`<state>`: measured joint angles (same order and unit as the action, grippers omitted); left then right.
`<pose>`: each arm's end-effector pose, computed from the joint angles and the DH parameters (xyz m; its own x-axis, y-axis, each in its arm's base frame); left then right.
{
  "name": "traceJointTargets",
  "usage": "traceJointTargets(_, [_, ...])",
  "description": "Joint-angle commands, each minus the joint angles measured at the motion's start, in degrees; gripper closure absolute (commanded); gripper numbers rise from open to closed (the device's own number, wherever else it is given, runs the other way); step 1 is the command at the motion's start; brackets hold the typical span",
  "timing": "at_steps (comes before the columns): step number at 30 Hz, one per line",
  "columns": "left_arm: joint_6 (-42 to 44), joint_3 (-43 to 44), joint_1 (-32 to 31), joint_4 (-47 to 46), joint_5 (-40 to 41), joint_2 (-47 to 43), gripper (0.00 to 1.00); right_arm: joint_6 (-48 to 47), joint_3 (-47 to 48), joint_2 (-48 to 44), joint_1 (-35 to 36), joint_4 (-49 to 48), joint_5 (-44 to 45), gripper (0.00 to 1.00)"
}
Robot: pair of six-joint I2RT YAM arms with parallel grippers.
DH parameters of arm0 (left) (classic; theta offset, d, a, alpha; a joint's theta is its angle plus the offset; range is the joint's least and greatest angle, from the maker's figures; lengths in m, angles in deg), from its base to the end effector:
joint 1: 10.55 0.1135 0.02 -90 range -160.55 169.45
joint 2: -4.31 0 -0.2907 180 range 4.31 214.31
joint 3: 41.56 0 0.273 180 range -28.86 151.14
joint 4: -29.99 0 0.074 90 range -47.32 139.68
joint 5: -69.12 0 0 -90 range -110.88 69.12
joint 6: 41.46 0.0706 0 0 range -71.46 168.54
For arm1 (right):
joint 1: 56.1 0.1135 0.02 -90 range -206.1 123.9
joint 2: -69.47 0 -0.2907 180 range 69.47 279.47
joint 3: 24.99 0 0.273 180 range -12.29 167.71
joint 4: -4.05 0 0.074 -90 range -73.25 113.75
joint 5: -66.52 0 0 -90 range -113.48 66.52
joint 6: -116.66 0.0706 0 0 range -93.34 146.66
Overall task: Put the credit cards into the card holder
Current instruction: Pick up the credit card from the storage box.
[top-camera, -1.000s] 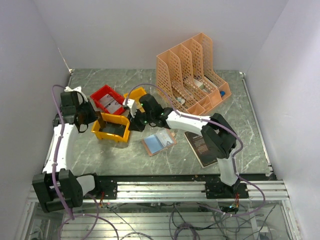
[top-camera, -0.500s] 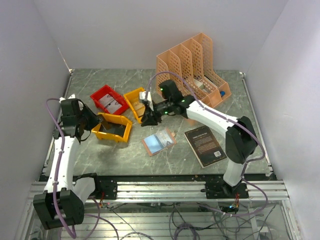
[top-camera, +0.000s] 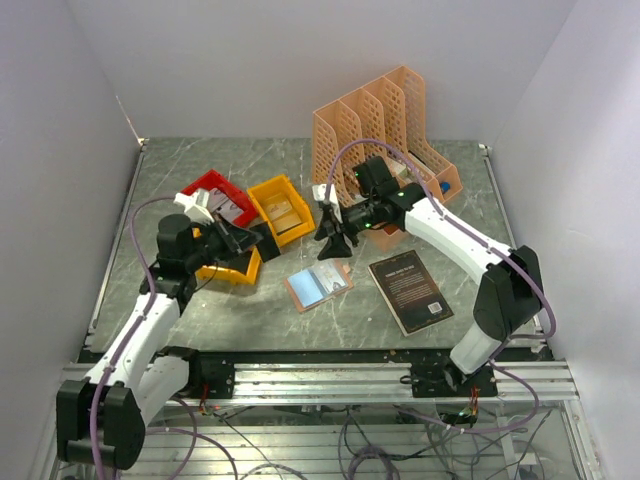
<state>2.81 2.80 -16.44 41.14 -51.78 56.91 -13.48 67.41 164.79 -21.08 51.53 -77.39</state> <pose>0.2356 -0.0608 0.2606 -0.6386 -0.5518 -0.5364 0.1613 0.5855 -0.7945 0.2893 0.2724 0.3000 0.0075 -0.4585 -0.8887 -0.9877 -0.1422 0.0651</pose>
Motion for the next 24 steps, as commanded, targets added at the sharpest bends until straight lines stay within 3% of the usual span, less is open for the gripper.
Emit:
traceJointTargets(1, [-2.8, -4.1, -5.6, -21.7, -3.5, -1.4, 0.93, -3.1, -0.5, -2.3, -3.4, 9.8, -2.3, 0.46])
traceJointTargets(5, [-0.9, -7.2, -11.4, -31.2, -1.0, -2.2, 0.93, 2.4, -6.0, -7.4, -7.3, 1.4, -3.0, 0.41])
traceJointTargets(10, [2.1, -9.2, -18.2, -42.3, 0.8, 0.4, 0.93, 2.9, -8.7, -9.5, -12.6, -1.6, -7.9, 0.23])
traceJointTargets(16, [8.7, -7.9, -25.0, -47.6, 2.4, 5.7, 0.93, 2.2, -9.0, -7.7, -13.5, -0.4, -12.6, 0.21])
traceJointTargets(20, [9.4, -8.0, -25.7, -51.6, 2.3, 7.6, 0.93, 3.8, -10.4, -9.4, -16.7, -2.2, -15.5, 0.22])
traceJointTargets(24, [9.8, -7.3, -25.9, -52.4, 0.9, 9.5, 0.93, 14.8, -15.9, -12.7, -19.6, -12.9, -18.3, 0.23])
